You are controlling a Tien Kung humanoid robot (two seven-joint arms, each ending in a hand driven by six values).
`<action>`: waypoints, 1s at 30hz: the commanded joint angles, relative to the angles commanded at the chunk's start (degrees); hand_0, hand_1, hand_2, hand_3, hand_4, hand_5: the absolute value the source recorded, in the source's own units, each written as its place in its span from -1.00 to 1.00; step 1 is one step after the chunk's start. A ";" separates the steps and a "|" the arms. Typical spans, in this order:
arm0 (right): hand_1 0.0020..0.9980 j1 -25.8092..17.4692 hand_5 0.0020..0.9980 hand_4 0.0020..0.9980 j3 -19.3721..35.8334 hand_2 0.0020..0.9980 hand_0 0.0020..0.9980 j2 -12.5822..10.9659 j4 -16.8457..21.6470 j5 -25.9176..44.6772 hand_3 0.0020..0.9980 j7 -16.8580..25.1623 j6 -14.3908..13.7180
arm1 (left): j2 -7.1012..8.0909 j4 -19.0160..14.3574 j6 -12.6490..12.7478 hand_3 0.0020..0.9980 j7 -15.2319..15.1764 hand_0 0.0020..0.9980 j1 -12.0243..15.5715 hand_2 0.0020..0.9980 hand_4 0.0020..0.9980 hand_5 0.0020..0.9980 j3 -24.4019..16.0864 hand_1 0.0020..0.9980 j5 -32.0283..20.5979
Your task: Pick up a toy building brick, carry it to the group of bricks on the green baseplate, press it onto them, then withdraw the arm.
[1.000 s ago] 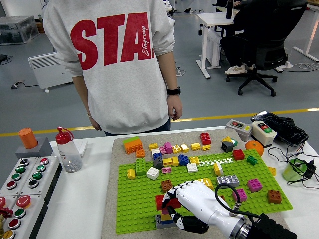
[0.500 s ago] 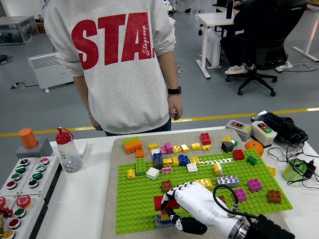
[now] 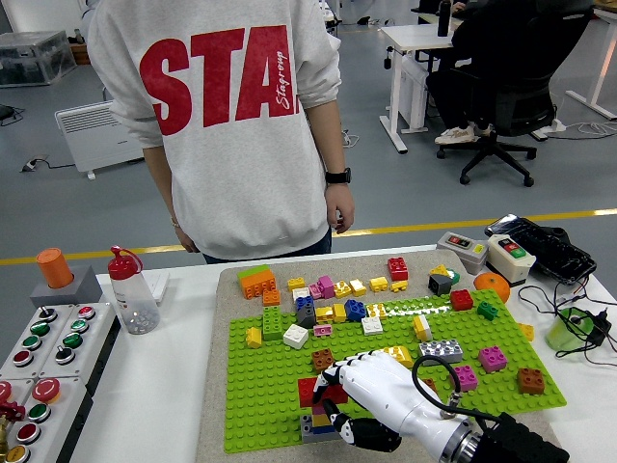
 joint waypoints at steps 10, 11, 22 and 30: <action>0.26 -0.48 -0.62 -0.30 -0.15 0.21 0.16 -0.10 -0.16 0.56 0.11 0.05 0.07 | 0.00 0.00 0.05 0.15 -0.02 0.31 -0.06 0.35 -0.43 1.00 -0.10 0.38 0.07; 0.26 -0.52 -0.62 -0.30 -0.13 0.21 0.16 -0.10 -0.14 0.58 0.11 0.06 0.08 | 0.00 0.00 0.05 0.15 -0.02 0.31 -0.08 0.35 -0.43 1.00 -0.12 0.38 0.10; 0.26 -1.08 -0.62 -0.29 -0.29 0.21 0.15 0.13 -0.31 0.70 0.11 0.02 0.03 | 0.01 0.00 0.03 0.15 0.01 0.31 -0.13 0.35 -0.43 1.00 -0.12 0.38 0.07; 0.26 -1.15 -0.63 -0.28 -0.22 0.21 0.15 0.21 -0.18 0.54 0.11 -0.06 0.00 | -0.02 0.00 0.01 0.15 0.04 0.31 -0.01 0.35 -0.43 1.00 -0.03 0.38 -0.02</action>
